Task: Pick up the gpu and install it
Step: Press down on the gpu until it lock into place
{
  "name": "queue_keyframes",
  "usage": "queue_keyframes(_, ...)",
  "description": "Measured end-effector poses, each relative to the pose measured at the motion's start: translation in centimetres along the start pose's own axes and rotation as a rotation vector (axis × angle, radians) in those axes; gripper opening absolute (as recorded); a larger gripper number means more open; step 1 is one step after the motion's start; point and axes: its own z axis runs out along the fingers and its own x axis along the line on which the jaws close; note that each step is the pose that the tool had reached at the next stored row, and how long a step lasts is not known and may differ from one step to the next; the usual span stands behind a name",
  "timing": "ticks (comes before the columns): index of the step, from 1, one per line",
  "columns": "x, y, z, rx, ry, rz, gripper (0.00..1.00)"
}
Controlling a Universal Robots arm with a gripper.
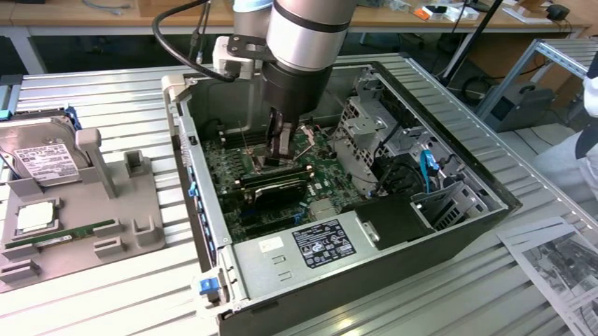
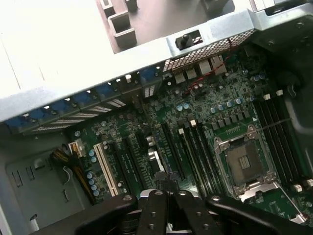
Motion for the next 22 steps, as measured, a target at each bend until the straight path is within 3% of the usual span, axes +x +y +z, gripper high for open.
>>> queue_keyframes(4,0.00,0.00,0.01,0.0024,-0.0072,0.109,0.11)
queue_keyframes(9,0.00,0.00,0.02,0.0044,-0.0138,0.207,0.11)
queue_keyframes(15,0.00,0.00,0.01,0.0037,-0.0150,0.206,0.11)
queue_keyframes(17,0.01,0.00,0.01,0.0040,-0.0103,0.172,0.11)
queue_keyframes(22,0.00,0.00,0.02,0.0039,-0.0103,0.172,0.11)
